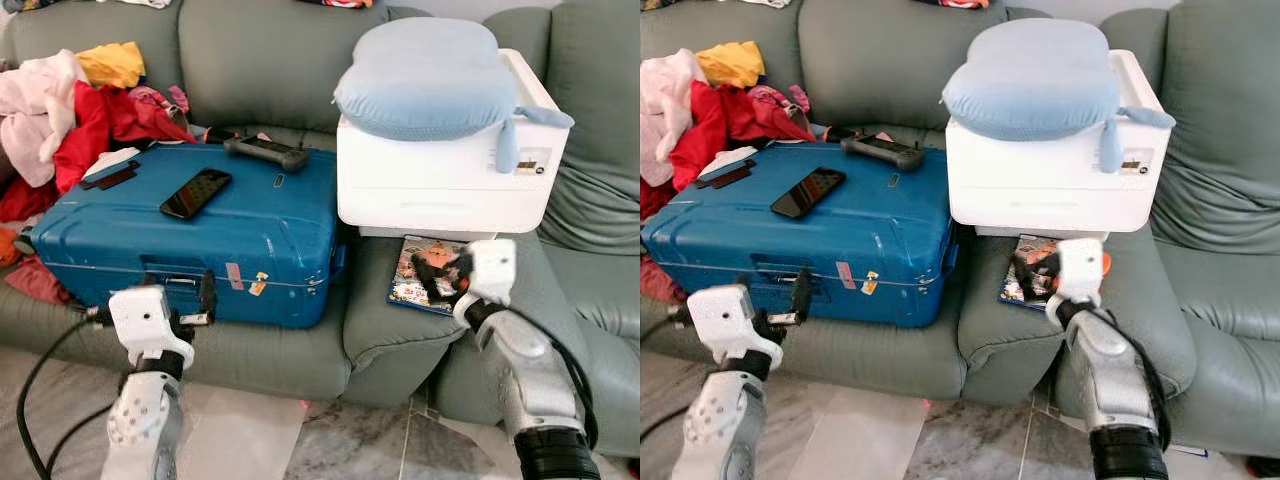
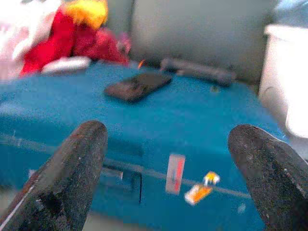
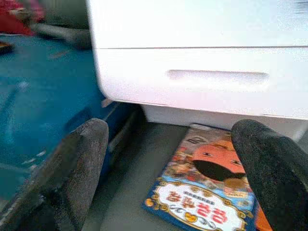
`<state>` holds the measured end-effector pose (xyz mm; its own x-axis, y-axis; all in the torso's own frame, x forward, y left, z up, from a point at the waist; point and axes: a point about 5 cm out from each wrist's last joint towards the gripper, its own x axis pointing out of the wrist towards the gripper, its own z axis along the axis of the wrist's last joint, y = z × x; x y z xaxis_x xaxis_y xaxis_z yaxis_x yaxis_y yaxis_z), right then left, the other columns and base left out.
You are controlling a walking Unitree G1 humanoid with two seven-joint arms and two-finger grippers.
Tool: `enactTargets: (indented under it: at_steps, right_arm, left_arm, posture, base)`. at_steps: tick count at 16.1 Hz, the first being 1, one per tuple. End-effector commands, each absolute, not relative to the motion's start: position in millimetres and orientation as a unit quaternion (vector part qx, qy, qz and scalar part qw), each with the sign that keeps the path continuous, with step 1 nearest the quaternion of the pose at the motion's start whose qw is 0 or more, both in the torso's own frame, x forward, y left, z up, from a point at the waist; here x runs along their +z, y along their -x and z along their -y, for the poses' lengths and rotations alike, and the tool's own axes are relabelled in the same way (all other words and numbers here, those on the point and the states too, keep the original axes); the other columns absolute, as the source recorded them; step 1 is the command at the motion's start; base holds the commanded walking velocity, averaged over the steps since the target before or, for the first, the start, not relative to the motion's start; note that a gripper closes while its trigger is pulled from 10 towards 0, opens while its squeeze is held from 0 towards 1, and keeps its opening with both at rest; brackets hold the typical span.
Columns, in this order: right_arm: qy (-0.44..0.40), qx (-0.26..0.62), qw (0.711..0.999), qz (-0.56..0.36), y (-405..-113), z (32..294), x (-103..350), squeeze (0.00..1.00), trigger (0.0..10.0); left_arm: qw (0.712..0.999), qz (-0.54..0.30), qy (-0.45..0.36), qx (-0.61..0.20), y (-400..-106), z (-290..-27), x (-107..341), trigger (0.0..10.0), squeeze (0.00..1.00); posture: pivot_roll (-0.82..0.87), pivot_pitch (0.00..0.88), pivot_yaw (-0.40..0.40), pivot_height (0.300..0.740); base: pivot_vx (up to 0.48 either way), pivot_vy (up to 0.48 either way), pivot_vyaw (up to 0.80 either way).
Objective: Picking trash to rubbish bin
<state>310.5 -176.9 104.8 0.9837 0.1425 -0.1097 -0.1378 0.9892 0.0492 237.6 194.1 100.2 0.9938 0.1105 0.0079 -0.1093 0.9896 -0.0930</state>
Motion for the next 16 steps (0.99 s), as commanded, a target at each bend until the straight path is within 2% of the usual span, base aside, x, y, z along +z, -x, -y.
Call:
enactTargets:
  at_steps: [1, 2, 4, 8, 10, 16]
  right_arm:
    - [-0.017, 0.046, 0.997, -0.053, -313.7, 179.8, 111.8, 0.0, 10.0]
    - [-0.025, 0.056, 0.997, -0.041, -317.7, 172.7, 118.3, 0.0, 10.0]
    - [0.001, 0.055, 0.998, -0.019, -320.0, 172.9, 126.8, 0.0, 10.0]
    - [0.004, 0.015, 0.999, -0.033, -321.0, 191.7, 124.6, 0.0, 10.0]
    - [0.004, 0.01, 0.999, -0.037, -321.3, 193.0, 123.5, 0.0, 10.0]
    - [0.002, 0.003, 0.999, -0.041, -320.3, 192.3, 123.6, 0.0, 10.0]
  left_arm:
    - [0.997, 0.011, 0.054, 0.048, -238.2, -193.4, 106.7, 10.0, 0.0]
    - [0.996, 0.004, 0.005, 0.085, -245.3, -202.7, 108.7, 10.0, 0.0]
    - [0.997, 0.013, 0.029, 0.065, -248.2, -197.9, 112.8, 10.0, 0.0]
    - [0.999, -0.008, 0.046, 0.011, -244.5, -179.3, 105.5, 10.0, 0.0]
    - [0.998, -0.019, 0.039, -0.035, -244.9, -170.1, 101.5, 10.0, 0.0]
    - [0.999, -0.008, 0.035, -0.04, -256.5, -166.5, 107.1, 10.0, 0.0]
  posture:
    - [0.09, 0.0, -0.015, 0.74]
    - [0.09, 0.0, -0.02, 0.74]
    - [0.09, 0.0, -0.025, 0.74]
    - [0.08, 0.0, -0.032, 0.74]
    - [0.07, 0.0, -0.027, 0.74]
    - [0.05, 0.0, -0.016, 0.74]
  base:
    - [0.0, 0.0, 0.0]
    - [0.0, 0.0, 0.0]
    - [0.0, 0.0, 0.0]
    - [0.0, 0.0, 0.0]
    - [0.0, 0.0, -0.6]
    - [0.0, 0.0, -0.72]
